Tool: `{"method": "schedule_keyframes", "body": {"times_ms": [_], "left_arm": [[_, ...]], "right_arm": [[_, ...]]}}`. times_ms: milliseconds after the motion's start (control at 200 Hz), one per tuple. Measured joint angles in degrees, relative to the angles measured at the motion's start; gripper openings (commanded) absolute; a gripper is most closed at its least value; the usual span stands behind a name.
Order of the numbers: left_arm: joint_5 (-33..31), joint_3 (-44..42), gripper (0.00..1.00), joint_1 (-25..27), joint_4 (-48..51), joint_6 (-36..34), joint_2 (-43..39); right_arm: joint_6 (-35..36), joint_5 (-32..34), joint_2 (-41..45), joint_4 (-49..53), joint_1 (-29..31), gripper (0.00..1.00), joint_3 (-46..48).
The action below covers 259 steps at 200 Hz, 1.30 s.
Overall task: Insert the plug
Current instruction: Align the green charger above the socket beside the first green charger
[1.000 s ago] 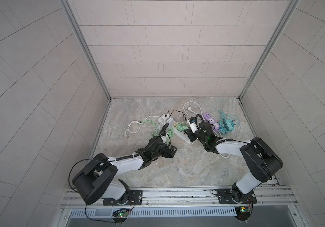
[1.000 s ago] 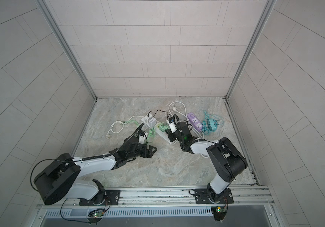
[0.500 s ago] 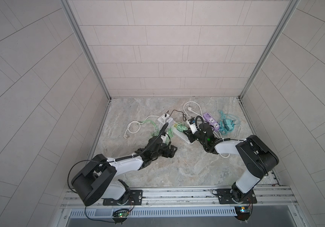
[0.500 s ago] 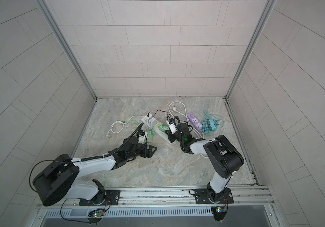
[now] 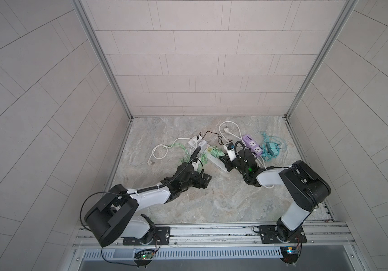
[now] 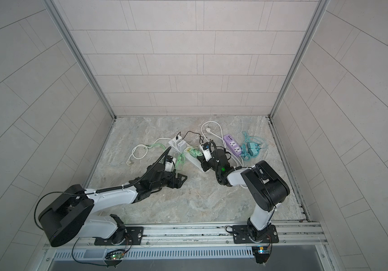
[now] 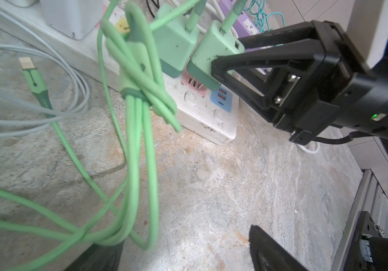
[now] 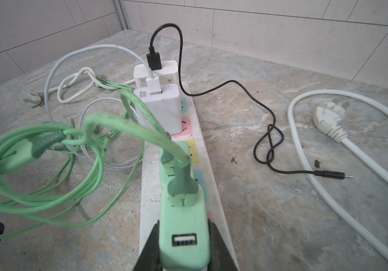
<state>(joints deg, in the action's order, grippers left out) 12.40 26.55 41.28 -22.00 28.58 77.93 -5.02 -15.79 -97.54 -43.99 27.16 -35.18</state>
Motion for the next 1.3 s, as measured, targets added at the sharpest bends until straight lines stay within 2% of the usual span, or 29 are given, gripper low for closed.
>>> {"method": "schedule_keyframes", "body": {"times_ms": [260,555,936,1296], "left_arm": [[-0.98,-1.11,0.88,-2.25,1.31,-0.52,-2.75],[-1.68,-2.4,0.88,-6.75,5.53,-1.95,-7.72],[0.11,-2.47,0.88,-6.88,6.32,-2.71,-8.92],[3.23,-2.47,0.88,-6.88,5.03,-2.62,-6.03]], "right_arm": [[0.15,1.99,0.26,0.98,1.51,0.04,-0.33],[1.09,2.49,0.55,5.01,6.21,0.03,-2.21],[1.55,2.49,1.57,6.97,5.66,0.03,-2.38],[3.1,1.22,2.38,8.85,4.28,0.03,-2.86]]}}
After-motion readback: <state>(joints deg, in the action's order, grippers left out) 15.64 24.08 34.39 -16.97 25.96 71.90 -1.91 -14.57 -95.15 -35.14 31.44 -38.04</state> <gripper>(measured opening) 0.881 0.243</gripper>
